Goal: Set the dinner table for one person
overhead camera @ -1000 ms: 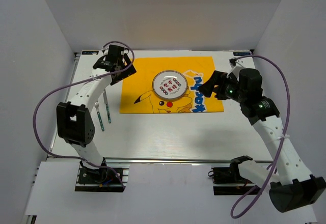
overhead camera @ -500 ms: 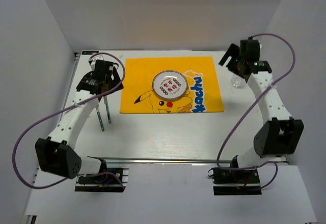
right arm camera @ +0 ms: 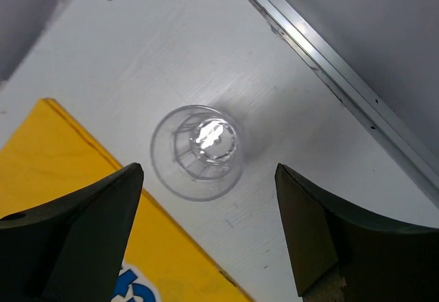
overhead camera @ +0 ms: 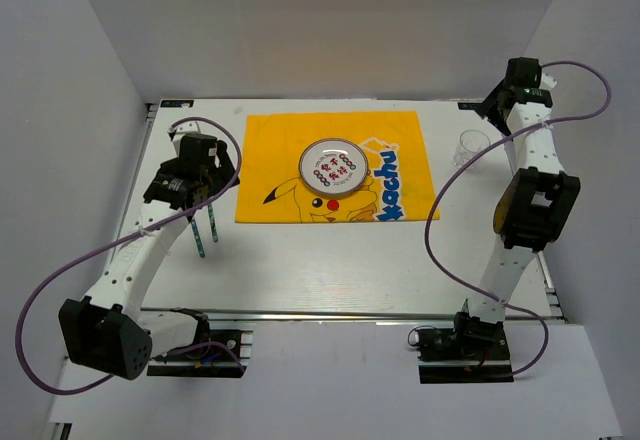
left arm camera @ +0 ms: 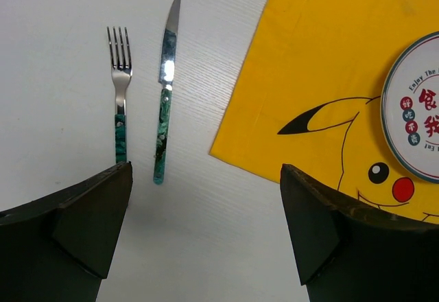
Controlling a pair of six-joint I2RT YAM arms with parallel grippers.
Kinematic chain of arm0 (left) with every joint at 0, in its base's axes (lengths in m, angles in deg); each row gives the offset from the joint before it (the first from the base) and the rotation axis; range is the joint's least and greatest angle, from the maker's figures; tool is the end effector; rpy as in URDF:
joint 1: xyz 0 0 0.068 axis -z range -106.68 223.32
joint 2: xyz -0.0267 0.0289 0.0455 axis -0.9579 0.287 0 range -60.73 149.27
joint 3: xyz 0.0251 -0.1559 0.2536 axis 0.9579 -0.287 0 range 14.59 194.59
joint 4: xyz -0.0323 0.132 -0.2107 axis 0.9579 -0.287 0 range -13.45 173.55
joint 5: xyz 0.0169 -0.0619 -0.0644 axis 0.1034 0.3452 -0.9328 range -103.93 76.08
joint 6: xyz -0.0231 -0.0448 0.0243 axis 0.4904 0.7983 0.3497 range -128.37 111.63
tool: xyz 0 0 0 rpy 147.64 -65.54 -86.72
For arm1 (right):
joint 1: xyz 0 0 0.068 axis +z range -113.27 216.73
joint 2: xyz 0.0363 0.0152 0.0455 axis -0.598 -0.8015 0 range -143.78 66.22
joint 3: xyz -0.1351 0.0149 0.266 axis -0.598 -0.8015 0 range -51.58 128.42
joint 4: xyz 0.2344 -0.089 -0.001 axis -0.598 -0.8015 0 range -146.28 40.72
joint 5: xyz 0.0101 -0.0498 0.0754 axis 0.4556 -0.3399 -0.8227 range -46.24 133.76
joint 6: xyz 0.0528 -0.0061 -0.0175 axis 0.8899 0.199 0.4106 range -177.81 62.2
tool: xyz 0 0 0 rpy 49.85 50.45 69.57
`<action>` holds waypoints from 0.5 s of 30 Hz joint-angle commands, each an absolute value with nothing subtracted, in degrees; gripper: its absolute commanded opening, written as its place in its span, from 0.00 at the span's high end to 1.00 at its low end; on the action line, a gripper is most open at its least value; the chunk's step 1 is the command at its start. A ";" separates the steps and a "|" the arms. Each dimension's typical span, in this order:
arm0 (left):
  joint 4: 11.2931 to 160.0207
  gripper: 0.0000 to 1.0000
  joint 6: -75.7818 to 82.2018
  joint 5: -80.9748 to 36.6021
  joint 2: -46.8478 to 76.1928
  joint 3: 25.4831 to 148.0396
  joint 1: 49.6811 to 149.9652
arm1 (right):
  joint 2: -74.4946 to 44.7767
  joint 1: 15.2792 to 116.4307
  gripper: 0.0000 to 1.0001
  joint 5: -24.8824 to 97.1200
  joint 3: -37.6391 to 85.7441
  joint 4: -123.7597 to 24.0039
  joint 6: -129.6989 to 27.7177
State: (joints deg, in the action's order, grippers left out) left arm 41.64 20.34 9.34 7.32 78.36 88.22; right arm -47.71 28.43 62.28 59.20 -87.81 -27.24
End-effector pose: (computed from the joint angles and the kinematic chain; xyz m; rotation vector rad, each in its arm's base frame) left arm 0.2208 -0.0430 0.3465 -0.4635 2.2503 0.0957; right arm 0.4504 -0.0781 0.3527 0.9046 2.0692 -0.1651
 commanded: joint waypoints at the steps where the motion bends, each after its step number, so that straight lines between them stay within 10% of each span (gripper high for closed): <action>1: 43.12 0.02 19.76 7.96 6.50 77.96 88.70 | -49.00 27.94 0.17 64.76 60.75 -90.77 -27.57; 15: 44.00 0.02 19.31 4.18 7.29 77.79 88.70 | -51.72 27.41 0.30 62.83 49.84 -83.83 -28.19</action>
